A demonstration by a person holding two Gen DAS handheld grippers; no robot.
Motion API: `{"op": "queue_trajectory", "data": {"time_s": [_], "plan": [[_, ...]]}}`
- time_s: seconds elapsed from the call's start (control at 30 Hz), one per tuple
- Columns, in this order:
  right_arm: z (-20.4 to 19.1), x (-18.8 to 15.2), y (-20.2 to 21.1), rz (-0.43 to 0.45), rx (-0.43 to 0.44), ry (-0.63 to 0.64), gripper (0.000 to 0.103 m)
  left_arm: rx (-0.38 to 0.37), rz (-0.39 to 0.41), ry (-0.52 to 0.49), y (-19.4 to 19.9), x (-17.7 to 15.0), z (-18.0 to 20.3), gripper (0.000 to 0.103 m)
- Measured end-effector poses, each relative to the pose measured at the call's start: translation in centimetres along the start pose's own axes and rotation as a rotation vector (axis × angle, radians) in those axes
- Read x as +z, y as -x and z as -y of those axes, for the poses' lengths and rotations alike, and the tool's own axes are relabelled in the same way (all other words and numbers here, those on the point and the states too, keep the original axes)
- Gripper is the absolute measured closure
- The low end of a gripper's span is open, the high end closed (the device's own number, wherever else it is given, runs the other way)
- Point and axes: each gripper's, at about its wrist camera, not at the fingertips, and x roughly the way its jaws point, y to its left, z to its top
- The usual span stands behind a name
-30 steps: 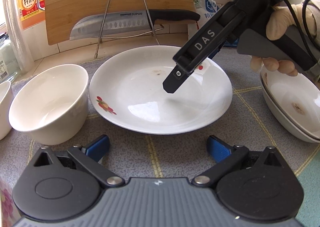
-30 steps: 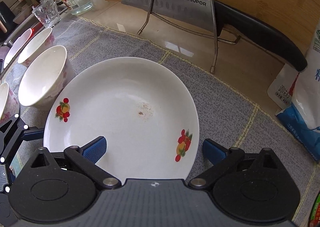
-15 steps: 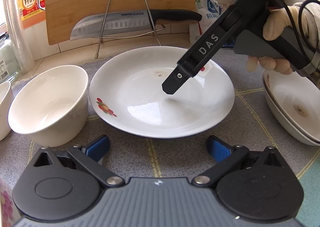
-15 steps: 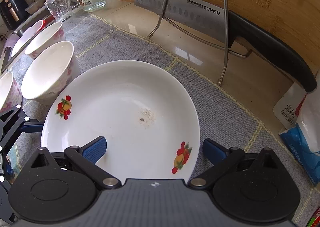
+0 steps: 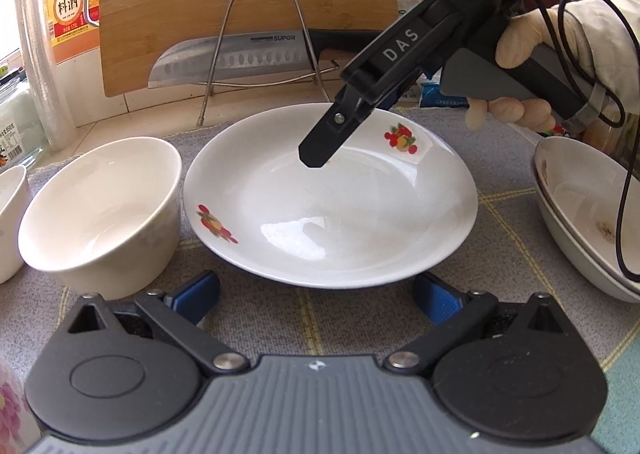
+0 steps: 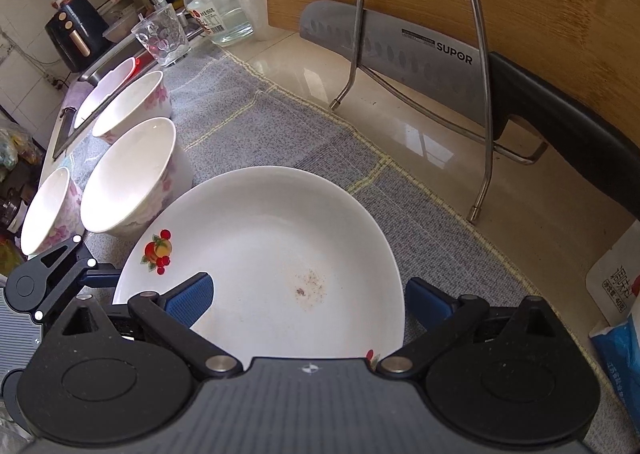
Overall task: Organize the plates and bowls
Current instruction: 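Lift the flat plate with the right gripper and carry it toward the stack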
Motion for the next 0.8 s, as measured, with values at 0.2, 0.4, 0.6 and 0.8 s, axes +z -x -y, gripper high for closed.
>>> {"op": "queue_trajectory", "data": {"time_s": [0.2, 0.4, 0.6, 0.8], "plan": [[-0.1, 0.6, -0.4, -0.017, 0.036, 0.044, 0.002, 0.006, 0.016, 0.010, 0.0, 0.0, -0.1, 0.003], [0.3, 1.1, -0.7, -0.022, 0.082, 0.045, 0.003, 0.002, 0.023, 0.005, 0.2, -0.2, -0.1, 0.003], [0.3, 1.3, -0.8, -0.027, 0.115, 0.039, 0.003, 0.000, 0.027, -0.002, 0.2, -0.2, -0.1, 0.004], [-0.1, 1.2, -0.9, -0.038, 0.103, 0.042, 0.002, -0.008, 0.048, -0.058, 0.6, -0.1, 0.4, 0.004]]}}
